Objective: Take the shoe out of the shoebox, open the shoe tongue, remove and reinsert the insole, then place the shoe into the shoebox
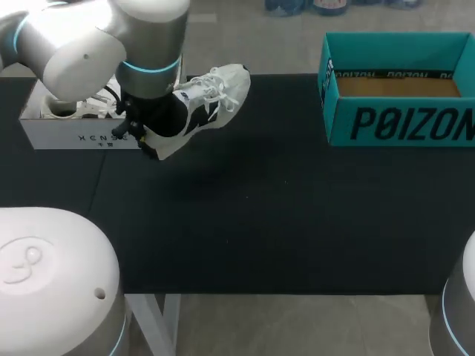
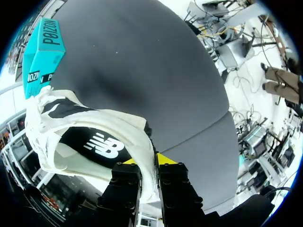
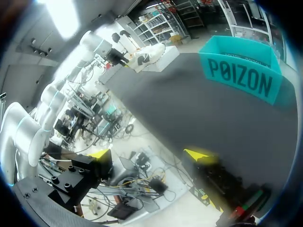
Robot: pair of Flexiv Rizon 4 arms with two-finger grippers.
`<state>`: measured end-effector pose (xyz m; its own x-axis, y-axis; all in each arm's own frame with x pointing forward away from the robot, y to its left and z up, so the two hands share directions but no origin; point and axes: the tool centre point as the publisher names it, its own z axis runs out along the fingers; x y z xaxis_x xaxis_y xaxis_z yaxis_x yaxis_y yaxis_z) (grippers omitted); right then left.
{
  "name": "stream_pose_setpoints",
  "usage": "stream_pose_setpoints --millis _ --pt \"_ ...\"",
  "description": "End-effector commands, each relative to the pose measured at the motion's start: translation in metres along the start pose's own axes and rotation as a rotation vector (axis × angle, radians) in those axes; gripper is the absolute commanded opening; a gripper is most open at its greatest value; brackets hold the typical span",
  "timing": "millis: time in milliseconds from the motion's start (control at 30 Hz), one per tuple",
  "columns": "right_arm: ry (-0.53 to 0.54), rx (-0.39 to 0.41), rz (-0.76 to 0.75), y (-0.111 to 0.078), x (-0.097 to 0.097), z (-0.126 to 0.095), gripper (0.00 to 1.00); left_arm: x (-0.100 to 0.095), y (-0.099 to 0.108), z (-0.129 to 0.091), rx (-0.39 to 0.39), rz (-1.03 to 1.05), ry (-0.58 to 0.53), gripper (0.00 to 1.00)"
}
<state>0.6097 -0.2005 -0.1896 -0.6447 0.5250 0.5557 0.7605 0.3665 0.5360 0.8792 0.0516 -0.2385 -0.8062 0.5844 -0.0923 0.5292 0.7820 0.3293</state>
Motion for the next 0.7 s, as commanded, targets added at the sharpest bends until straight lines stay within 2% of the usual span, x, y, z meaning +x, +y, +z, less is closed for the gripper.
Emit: stream_pose_setpoints --millis 33,67,700 --pt "-0.271 -0.009 0.0 -0.0048 0.0077 0.0006 1.0 -0.0025 0.0506 0.001 0.145 0.101 -0.006 0.0" --pt "-0.271 -0.009 0.0 -0.0048 0.0077 0.0006 1.0 -0.0064 0.0554 0.0015 0.158 0.115 -0.007 0.0" --pt "-0.271 -0.009 0.0 -0.0048 0.0077 0.0006 1.0 -0.0064 0.0554 0.0015 0.158 0.115 -0.007 0.0"
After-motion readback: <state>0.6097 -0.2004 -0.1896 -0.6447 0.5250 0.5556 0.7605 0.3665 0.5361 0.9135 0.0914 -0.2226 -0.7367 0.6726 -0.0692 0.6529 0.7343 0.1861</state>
